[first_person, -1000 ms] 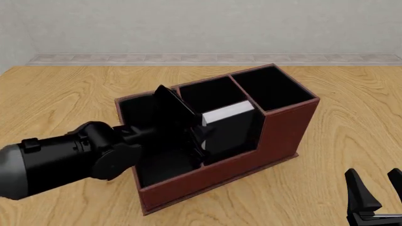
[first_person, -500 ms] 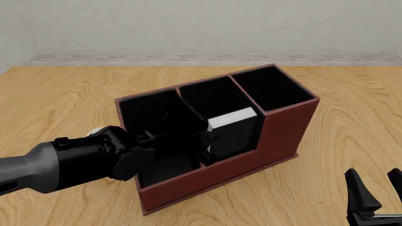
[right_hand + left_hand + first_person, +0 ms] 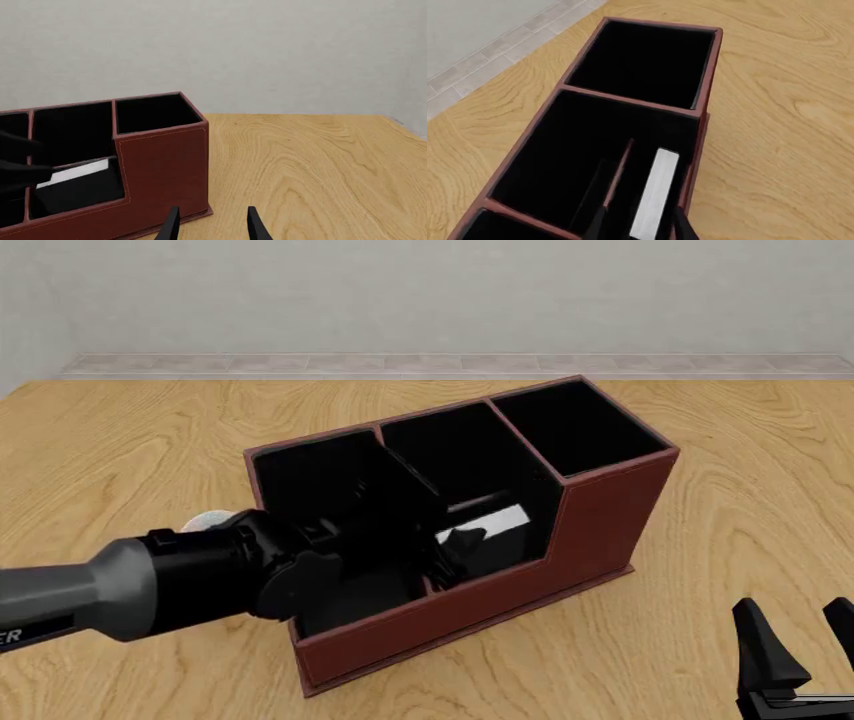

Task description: Pick up the book and place it in the back compartment of the caddy.

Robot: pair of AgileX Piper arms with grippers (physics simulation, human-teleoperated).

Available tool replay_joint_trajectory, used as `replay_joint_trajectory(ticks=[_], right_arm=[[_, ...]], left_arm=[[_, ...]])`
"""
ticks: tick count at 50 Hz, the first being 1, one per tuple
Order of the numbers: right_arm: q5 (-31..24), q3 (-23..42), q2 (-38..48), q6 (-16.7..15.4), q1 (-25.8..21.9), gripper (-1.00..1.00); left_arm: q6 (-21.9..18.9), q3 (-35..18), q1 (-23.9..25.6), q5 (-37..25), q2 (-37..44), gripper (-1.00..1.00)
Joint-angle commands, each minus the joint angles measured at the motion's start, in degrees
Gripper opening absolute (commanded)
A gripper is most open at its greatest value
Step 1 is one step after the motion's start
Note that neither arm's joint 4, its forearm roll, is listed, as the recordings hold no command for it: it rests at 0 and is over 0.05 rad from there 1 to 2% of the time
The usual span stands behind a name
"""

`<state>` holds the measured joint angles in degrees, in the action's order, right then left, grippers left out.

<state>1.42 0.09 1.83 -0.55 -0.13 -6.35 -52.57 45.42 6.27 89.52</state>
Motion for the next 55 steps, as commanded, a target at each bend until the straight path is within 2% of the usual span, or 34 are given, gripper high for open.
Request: replay_joint_trajectory(ticks=[1,27,43,55], right_arm=[[0.0,0.0,0.0,0.0,0.0,1.0],[0.0,0.0,0.0,0.0,0.0,1.0],[0.0,0.0,0.0,0.0,0.0,1.0],[0.0,0.0,0.0,0.0,0.0,1.0]], left_arm=[[-0.4,-0.3,-0.4,0.2,-0.1,1.0],[-1.0,1.4,0.3,0.5,-2.2,1.0],[-2.7,7.4,0.3,1.7,-8.9,1.0],[-4.9,11.1,0.8,-0.1,-15.5,1.0]])
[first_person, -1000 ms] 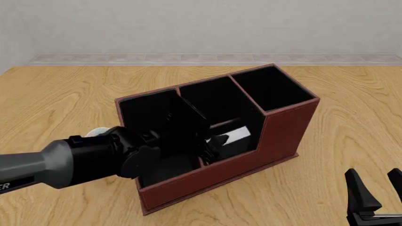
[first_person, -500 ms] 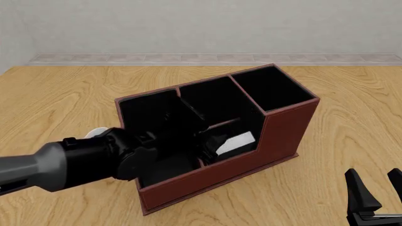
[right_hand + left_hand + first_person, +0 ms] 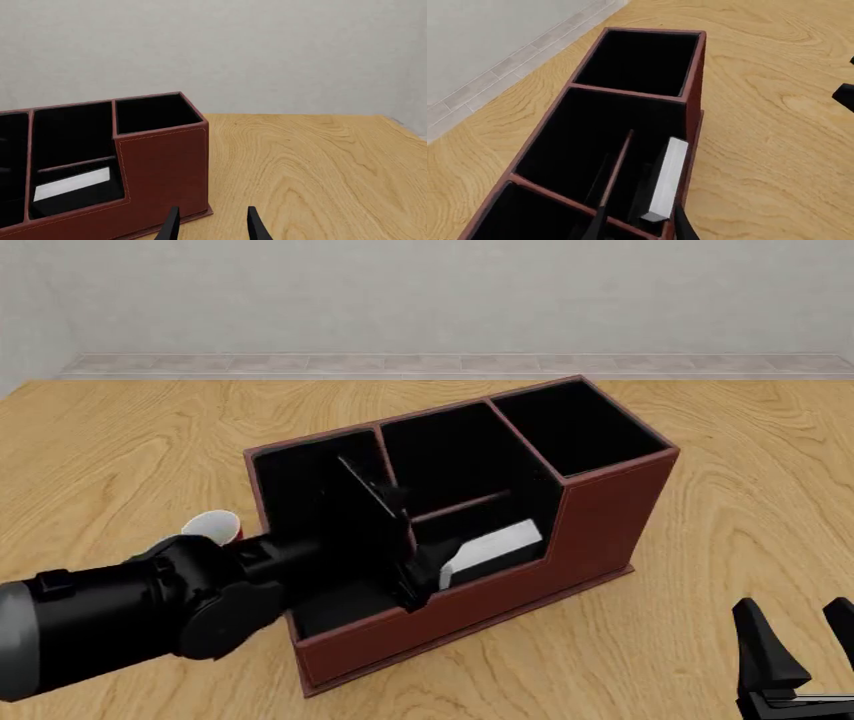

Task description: Pick up the book and place it in the back compartment of the caddy.

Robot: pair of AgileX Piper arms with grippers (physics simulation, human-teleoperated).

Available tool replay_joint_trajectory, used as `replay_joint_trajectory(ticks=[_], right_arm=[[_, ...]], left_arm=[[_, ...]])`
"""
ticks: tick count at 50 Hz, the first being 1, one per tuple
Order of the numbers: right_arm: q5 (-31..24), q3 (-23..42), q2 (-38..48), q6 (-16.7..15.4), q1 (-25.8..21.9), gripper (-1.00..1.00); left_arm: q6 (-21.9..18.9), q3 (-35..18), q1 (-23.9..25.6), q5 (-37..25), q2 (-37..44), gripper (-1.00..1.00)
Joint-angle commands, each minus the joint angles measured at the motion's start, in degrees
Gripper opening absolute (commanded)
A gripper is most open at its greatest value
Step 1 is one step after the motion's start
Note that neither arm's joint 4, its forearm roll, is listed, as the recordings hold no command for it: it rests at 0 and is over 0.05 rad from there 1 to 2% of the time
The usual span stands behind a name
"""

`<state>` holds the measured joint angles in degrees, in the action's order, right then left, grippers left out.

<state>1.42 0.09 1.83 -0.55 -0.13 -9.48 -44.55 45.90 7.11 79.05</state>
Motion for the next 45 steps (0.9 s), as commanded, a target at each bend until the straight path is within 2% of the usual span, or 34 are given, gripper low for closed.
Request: replay_joint_trajectory(ticks=[1,7,9,19,29,32,45], right_arm=[[0.0,0.0,0.0,0.0,0.0,1.0],[0.0,0.0,0.0,0.0,0.0,1.0],[0.0,0.0,0.0,0.0,0.0,1.0],[0.0,0.0,0.0,0.0,0.0,1.0],[0.0,0.0,0.0,0.0,0.0,1.0],[0.0,0.0,0.0,0.0,0.0,1.0],[0.0,0.0,0.0,0.0,0.0,1.0]], left_arm=[[-2.0,3.7,0.5,-1.0,-5.8,1.0],[-0.9,6.4,0.4,-0.7,-9.4,1.0],[0.7,6.2,-0.3,-1.4,-10.4,1.0],[1.2,7.6,-1.0,-2.5,-12.7,1.0],[3.7,8.8,-1.8,-4.8,-16.3,1.0],[2.8,9.6,-1.5,-5.6,-17.8,1.0],[4.0,12.3,-0.7,-7.7,-23.2,1.0]])
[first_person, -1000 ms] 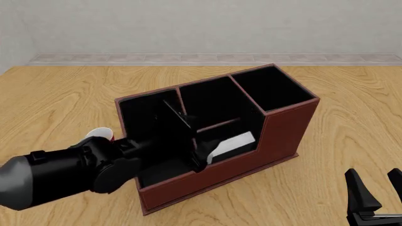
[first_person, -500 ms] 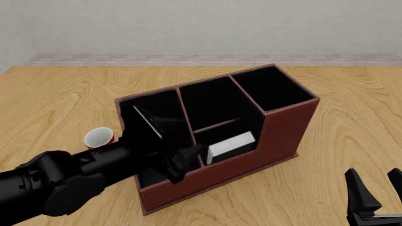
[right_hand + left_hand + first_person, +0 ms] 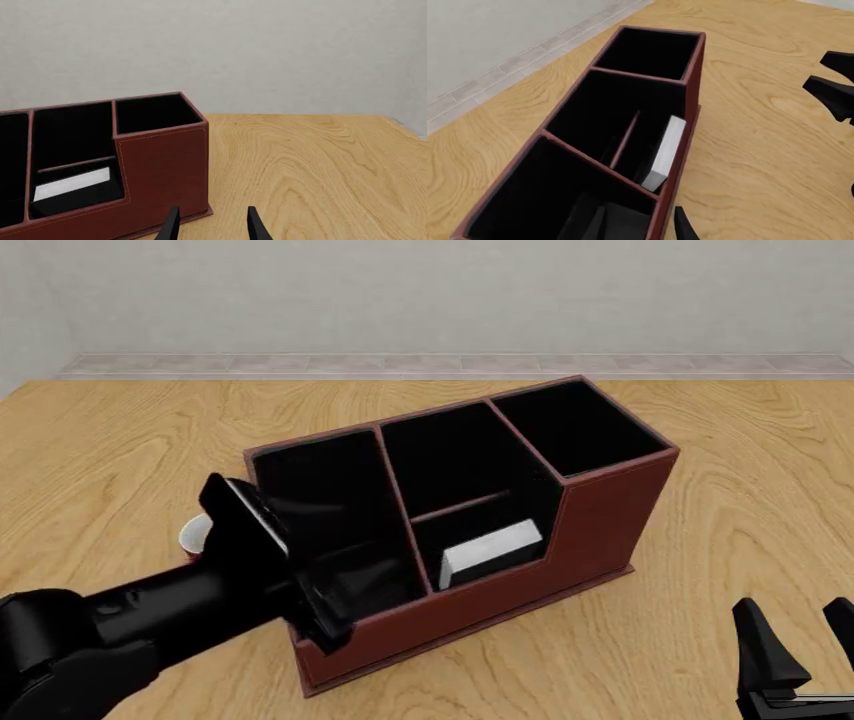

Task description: Pick up the book and place it in the back compartment of the caddy.

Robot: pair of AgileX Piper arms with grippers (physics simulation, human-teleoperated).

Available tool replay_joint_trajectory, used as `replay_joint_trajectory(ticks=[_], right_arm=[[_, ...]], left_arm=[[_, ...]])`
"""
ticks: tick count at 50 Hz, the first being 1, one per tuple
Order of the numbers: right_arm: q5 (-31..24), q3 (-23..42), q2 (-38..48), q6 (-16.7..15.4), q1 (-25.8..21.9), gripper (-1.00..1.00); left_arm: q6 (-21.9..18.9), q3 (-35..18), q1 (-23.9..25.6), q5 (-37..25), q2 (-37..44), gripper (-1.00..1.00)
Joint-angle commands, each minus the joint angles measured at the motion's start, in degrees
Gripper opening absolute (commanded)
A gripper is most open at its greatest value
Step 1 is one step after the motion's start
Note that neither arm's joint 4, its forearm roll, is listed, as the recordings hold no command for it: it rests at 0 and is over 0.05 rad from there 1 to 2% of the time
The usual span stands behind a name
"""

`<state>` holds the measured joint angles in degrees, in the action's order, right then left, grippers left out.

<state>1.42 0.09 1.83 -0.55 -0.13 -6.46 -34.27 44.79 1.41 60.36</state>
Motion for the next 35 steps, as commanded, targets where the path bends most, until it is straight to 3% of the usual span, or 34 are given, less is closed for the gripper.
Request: replay_joint_trajectory(ticks=[1,24,35], right_arm=[[0.0,0.0,0.0,0.0,0.0,1.0],[0.0,0.0,0.0,0.0,0.0,1.0],[0.0,0.0,0.0,0.0,0.0,1.0]], left_arm=[[1.0,2.3,0.5,-2.2,-4.9,1.0],[1.7,7.0,-3.1,-6.3,-16.6,1.0],[5.4,8.0,-4.7,-11.0,-24.1,1.0]])
